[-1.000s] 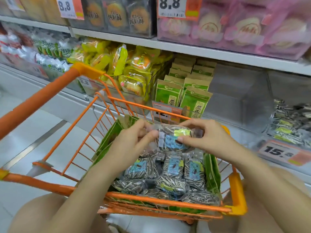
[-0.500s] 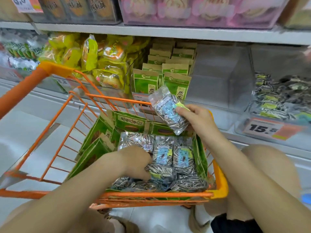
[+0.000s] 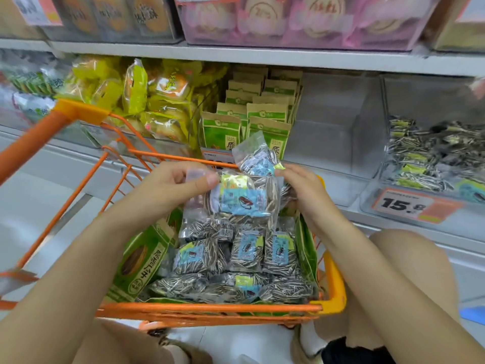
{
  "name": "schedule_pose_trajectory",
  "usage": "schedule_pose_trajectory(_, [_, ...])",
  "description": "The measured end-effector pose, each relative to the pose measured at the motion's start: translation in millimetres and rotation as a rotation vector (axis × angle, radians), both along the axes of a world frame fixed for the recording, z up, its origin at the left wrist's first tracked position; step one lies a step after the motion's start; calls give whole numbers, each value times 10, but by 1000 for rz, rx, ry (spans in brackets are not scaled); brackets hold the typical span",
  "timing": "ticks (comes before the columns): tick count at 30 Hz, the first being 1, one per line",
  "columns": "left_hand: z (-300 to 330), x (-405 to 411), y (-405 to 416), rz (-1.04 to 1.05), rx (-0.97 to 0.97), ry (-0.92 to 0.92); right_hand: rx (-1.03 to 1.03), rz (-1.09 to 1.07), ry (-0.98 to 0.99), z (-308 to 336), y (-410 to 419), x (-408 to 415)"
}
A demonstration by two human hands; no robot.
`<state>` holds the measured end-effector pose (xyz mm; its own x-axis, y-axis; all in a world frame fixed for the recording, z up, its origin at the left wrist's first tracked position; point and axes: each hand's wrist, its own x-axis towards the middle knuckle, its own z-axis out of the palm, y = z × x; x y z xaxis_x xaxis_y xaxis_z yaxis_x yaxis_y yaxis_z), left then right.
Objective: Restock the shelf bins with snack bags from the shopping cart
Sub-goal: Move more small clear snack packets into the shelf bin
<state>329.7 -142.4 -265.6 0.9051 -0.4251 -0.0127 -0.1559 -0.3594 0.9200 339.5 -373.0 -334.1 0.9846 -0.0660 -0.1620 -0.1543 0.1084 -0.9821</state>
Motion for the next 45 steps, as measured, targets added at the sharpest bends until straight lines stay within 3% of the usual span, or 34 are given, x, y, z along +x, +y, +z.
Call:
schedule_pose_trajectory(3, [46,-17,-167,174,-32,-33,6,25,28,5,26,-5])
schedule_pose_trajectory(8, [-44,61,-423,400,114,-192,-7,131,98,66,60,-67])
schedule_pose_trajectory(10, [-87,91,-535,416,154,-199,28,219,126,105,65,-114])
schedule_pose_trajectory(13, [-121,100,-588,395,66,-113,15,344,99,108,66,-152])
schedule_pose_trajectory(17, [-170,41,-566,440,51,-190,-1,446,115,139,37,-161])
schedule_pose_trajectory(19, [-155,3,-544,481,-12,-107,14,452,117,195,30,-194])
schedule_pose_trajectory(21, [-92,-31,-501,421,-167,107,51,434,124,285,-9,-230])
schedule_pose_trajectory(23, [-50,-72,-499,221,-351,287,21,413,125,401,-113,-264])
schedule_pose_trajectory(27, [8,-213,-834,-7,-400,246,-135,441,122,696,-533,-412])
schedule_pose_trajectory(32, [49,-327,-1566,-26,-421,241,-395,446,78,910,-1253,-737])
schedule_pose_trajectory(36, [-7,-356,-2108,-115,-322,126,-488,301,42,1038,-1822,-980])
schedule_pose_trajectory(38, [-56,-284,-2305,-128,-179,13,-604,264,33,1169,-2121,-1083])
schedule_pose_trajectory(41, [-225,-59,-2529,-82,185,-291,-906,167,81,1329,-2590,-1109])
schedule_pose_trajectory(45, [-593,158,-2721,41,464,-369,-1319,128,208,1388,-3060,-1033])
